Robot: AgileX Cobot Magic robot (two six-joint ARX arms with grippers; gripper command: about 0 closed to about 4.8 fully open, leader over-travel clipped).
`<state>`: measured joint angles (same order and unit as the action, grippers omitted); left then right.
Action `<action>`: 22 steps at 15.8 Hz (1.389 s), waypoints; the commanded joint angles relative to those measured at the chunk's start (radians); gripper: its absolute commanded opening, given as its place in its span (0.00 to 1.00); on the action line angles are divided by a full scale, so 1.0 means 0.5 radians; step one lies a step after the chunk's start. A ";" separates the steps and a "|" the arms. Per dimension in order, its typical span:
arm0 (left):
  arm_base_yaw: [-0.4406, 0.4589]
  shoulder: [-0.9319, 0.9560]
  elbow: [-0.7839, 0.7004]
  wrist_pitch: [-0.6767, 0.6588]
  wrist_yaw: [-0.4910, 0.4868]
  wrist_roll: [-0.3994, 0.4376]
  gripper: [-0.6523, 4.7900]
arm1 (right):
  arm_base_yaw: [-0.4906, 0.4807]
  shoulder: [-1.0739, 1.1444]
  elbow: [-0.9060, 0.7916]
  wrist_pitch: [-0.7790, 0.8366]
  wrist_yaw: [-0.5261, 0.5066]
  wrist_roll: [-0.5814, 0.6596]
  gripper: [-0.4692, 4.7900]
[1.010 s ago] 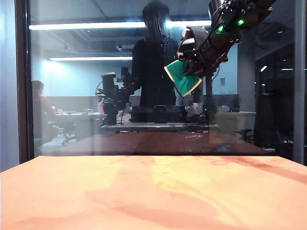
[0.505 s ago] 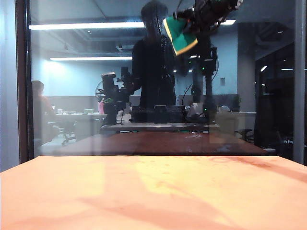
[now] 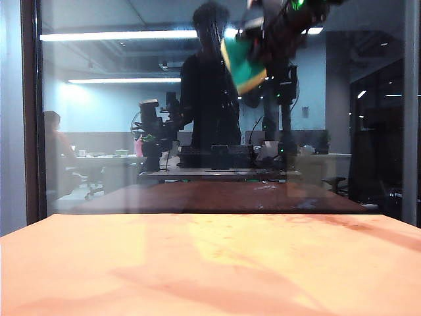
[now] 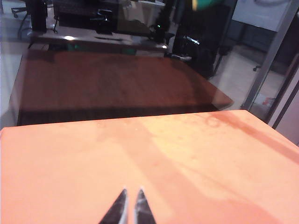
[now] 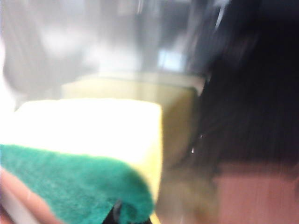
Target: Pick up the sponge from the table, wipe the water off the glass, and finally place the sponge back on the table.
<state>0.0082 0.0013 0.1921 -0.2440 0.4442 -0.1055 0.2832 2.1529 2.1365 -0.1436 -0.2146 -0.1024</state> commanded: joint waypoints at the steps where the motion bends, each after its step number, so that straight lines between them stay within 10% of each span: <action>1: 0.000 0.002 0.008 0.027 0.001 0.008 0.17 | 0.024 0.007 0.000 -0.233 0.007 -0.066 0.07; 16: 0.000 0.002 0.008 0.027 0.001 0.008 0.17 | 0.099 0.005 0.330 0.101 0.275 -0.066 0.07; 22: 0.000 0.002 0.008 0.027 0.002 0.008 0.17 | 0.100 0.097 0.323 -0.310 0.202 -0.066 0.07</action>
<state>0.0082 0.0013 0.1917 -0.2440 0.4438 -0.1055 0.3328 2.1899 2.2997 -0.2470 -0.1165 -0.1360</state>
